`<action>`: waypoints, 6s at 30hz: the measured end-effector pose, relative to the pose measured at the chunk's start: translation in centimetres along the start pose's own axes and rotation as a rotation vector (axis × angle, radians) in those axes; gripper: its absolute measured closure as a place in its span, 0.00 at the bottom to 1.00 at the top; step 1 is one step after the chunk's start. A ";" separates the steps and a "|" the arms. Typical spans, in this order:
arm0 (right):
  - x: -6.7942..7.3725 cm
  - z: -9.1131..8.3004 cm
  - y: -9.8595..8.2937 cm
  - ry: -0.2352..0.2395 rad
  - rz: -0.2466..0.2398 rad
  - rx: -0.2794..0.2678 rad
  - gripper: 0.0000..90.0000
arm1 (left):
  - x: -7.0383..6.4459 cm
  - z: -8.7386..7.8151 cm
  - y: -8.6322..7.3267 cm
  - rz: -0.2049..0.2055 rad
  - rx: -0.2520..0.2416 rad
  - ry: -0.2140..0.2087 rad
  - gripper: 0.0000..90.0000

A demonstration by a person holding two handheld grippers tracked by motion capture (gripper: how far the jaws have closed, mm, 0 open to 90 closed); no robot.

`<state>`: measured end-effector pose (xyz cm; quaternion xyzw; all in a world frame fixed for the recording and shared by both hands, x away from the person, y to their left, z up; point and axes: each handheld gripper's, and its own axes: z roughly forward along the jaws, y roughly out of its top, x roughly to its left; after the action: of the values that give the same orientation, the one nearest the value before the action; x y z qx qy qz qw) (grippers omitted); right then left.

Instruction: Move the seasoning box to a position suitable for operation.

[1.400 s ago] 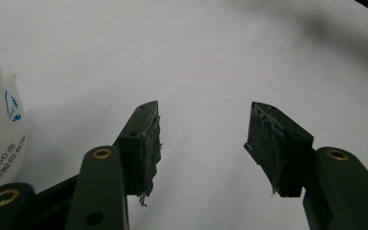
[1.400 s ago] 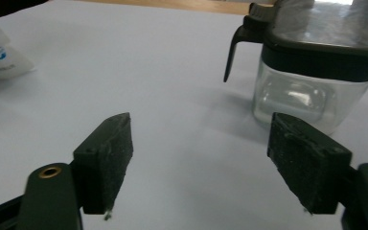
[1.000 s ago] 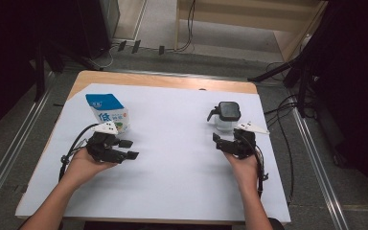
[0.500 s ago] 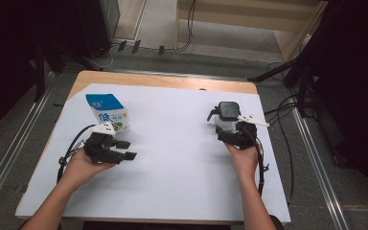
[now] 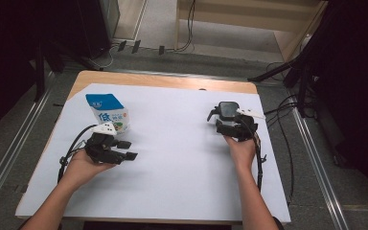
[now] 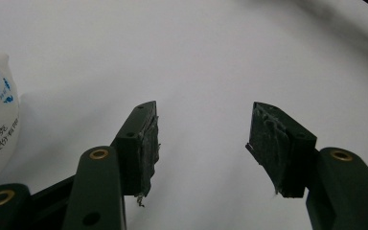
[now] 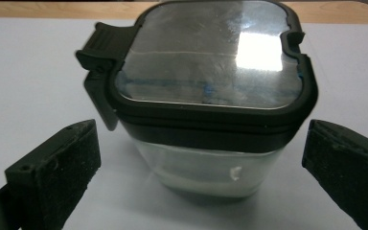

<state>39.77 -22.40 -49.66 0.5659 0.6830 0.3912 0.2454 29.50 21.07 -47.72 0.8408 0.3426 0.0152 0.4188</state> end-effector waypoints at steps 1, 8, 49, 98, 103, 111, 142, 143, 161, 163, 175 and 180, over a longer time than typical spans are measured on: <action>-0.1 0.5 -0.1 -0.003 0.008 0.006 0.00 | 0.0 0.0 0.0 -0.002 -0.001 -0.001 0.49; 0.0 1.6 0.3 -0.025 0.008 0.003 0.01 | 0.0 0.2 0.1 0.004 0.004 -0.009 0.49; -0.1 2.1 0.1 -0.035 -0.045 -0.047 0.18 | 0.3 0.1 -0.1 -0.001 -0.007 -0.019 0.48; 10.1 -4.4 -2.9 0.294 -0.234 -0.020 0.18 | 0.4 0.6 1.1 -0.012 0.008 -0.032 0.50; 11.8 -3.7 -3.3 0.339 -0.248 -0.006 0.18 | 0.4 0.5 1.0 -0.016 0.005 -0.033 0.49; 13.9 -2.8 -3.9 0.385 -0.280 0.005 0.18 | 0.6 0.1 0.7 -0.028 0.000 -0.030 0.48; 14.1 -3.4 -5.4 0.437 -0.307 0.023 0.10 | 0.6 0.9 1.3 0.003 -0.004 -0.030 0.52; 13.7 -4.1 -5.3 0.453 -0.294 0.024 0.10 | 0.6 0.9 1.4 0.007 -0.003 -0.029 0.54; 10.7 -7.4 -4.3 0.500 -0.233 0.018 0.54 | 0.2 2.6 4.8 0.100 -0.048 -0.132 1.00; 10.5 -7.4 -4.1 0.511 -0.223 0.019 0.65 | 0.4 3.1 5.1 0.087 -0.046 -0.133 1.00; 10.9 -7.0 -4.7 0.518 -0.248 0.062 1.00 | 0.7 5.3 5.5 0.098 -0.066 -0.108 1.00; 11.1 -6.8 -4.8 0.522 -0.225 0.080 1.00 | 0.8 5.8 5.6 0.093 -0.067 -0.105 1.00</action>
<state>29.08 -13.72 -48.43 0.3758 0.7966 0.4666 0.0806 35.12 15.22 -47.66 0.8410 0.2799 0.0022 0.4630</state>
